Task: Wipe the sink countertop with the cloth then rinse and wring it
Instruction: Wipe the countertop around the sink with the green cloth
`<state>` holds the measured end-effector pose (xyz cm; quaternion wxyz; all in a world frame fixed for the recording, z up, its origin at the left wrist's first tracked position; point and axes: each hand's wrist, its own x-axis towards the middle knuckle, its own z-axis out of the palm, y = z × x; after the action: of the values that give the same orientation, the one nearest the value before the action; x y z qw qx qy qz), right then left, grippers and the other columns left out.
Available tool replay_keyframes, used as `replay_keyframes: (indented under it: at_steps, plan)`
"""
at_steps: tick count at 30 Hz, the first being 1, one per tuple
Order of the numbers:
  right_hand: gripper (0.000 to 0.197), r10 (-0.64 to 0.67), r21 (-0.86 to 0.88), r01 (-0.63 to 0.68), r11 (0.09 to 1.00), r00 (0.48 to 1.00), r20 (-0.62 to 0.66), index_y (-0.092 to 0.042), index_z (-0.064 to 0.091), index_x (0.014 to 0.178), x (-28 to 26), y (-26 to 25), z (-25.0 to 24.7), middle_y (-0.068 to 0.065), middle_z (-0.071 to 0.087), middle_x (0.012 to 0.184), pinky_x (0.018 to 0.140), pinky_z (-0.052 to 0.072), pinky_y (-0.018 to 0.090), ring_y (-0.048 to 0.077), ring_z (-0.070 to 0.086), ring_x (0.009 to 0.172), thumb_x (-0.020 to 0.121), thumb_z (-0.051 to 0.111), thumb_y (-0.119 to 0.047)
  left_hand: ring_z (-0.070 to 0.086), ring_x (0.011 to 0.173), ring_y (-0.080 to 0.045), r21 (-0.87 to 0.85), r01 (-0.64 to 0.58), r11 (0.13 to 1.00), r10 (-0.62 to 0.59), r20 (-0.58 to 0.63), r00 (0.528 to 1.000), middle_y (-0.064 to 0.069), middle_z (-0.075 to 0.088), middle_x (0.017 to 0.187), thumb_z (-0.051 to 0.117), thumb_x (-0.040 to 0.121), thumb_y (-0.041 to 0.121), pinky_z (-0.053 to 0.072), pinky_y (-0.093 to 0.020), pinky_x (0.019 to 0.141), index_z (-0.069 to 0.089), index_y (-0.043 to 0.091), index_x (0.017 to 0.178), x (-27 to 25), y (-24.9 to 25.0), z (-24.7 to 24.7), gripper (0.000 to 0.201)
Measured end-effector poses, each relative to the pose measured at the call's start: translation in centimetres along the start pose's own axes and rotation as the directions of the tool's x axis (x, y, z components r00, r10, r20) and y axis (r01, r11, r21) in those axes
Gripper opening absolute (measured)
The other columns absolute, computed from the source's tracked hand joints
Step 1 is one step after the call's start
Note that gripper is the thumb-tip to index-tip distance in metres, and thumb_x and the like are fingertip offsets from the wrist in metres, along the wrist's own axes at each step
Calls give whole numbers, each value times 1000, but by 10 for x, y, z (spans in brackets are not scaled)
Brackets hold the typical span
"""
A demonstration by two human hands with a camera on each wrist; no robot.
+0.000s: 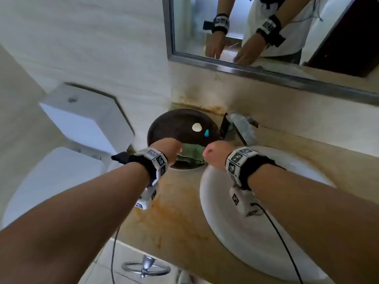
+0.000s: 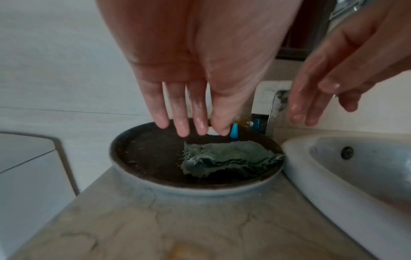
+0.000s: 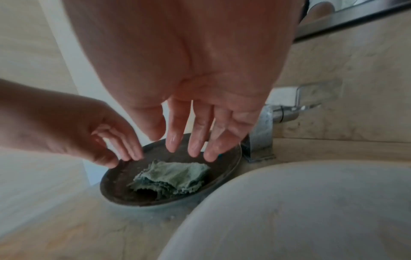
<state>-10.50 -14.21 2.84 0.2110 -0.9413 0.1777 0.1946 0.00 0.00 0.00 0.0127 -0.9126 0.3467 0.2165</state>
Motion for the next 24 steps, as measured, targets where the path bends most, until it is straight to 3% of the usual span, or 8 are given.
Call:
replay_keyframes:
  at_steps: [2, 5, 9, 13, 16, 19, 22, 24]
  plan:
    - [25, 17, -9, -17, 1000, 1000, 2, -15, 69, 108, 13, 1, 6, 4, 66, 115, 96, 48, 33, 25, 60, 109, 91, 52, -22, 65, 105, -26, 83, -17, 996, 14, 36, 999, -3, 67, 115, 63, 85, 11, 53, -32, 84, 64, 21, 118, 19, -1, 3, 35]
    - [31, 0, -28, 0, 1000, 1000, 23, -15, 60, 121, 28, 0, 18, 5, 61, 123, 100, 45, 34, 24, 57, 114, 92, 56, -24, 67, 99, -28, 191, -53, 980, 32, 108, 994, -5, 67, 111, 68, 80, 13, 54, -32, 77, 65, 18, 112, 36, 1, 6, 33]
    - [44, 74, -118, -59, 991, 989, 125, -17, 49, 134, 54, -2, 29, 5, 55, 132, 103, 44, 37, 26, 53, 120, 92, 57, -28, 63, 99, -30, 171, -58, 984, 49, 61, 997, -6, 58, 112, 69, 79, 16, 52, -37, 75, 58, 23, 115, 51, -7, 19, 38]
    - [40, 91, -126, -81, 989, 993, 73, -16, 54, 126, 69, 0, 38, 6, 59, 126, 95, 49, 37, 27, 57, 114, 88, 59, -24, 60, 105, -27, 187, 4, 982, -6, 14, 1000, -3, 59, 112, 66, 82, 15, 51, -36, 76, 64, 21, 111, 54, -8, 22, 30]
    - [40, 99, -130, -95, 987, 995, 22, -18, 53, 123, 71, -1, 44, 5, 60, 119, 90, 52, 40, 27, 60, 107, 86, 63, -32, 54, 103, -28, 50, -35, 998, 37, -36, 999, -2, 52, 102, 55, 85, 20, 51, -41, 84, 66, 25, 98, 51, -17, 21, 18]
    - [49, 113, -101, -116, 988, 993, -34, -19, 53, 122, 65, -3, 44, 7, 56, 118, 90, 51, 42, 29, 58, 108, 82, 66, -43, 54, 103, -25, -189, -95, 977, 83, -68, 994, 0, 57, 107, 52, 82, 18, 50, -43, 88, 59, 26, 76, 39, -18, 12, 12]
    - [52, 83, -137, -91, 986, 995, -62, -19, 52, 122, 58, -8, 41, 8, 50, 120, 93, 49, 43, 30, 50, 114, 80, 66, -46, 60, 84, -22, -402, -100, 910, 91, -44, 995, 1, 61, 89, 53, 82, 18, 53, -37, 73, 58, 24, 82, 22, -14, 1, 8]
    - [47, 40, -114, -52, 992, 994, -103, -19, 53, 122, 51, -12, 36, 8, 53, 120, 93, 49, 43, 30, 50, 115, 82, 64, -42, 56, 72, -19, -485, -120, 866, 104, -60, 993, 3, 56, 76, 52, 82, 15, 48, -31, 62, 52, 26, 75, 11, -11, -6, 13]
